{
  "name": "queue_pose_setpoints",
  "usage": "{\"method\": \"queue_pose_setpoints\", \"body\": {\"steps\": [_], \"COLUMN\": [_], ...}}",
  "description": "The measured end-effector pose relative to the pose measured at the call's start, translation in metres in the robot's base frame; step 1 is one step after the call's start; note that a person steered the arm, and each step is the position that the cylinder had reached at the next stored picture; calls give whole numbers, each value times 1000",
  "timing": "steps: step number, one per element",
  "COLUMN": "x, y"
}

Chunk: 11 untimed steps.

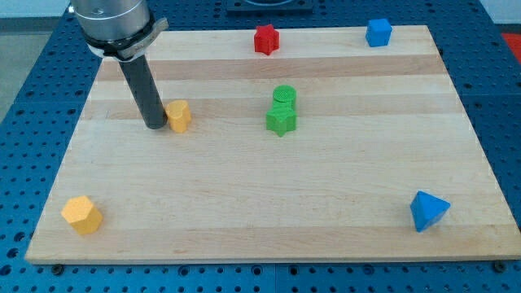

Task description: Move the heart closer to the green blocks

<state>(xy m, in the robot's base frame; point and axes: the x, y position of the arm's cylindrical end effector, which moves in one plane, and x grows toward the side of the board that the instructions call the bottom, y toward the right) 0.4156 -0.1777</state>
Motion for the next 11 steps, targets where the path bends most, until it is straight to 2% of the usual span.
{"method": "queue_pose_setpoints", "body": {"steps": [1, 2, 4, 5, 6, 7, 8, 9, 10, 11], "x": [0, 0, 0, -8, -8, -9, -21, -24, -24, -24], "y": [-55, -46, 63, 95, 79, 36, 42, 88, 112, 107]}}
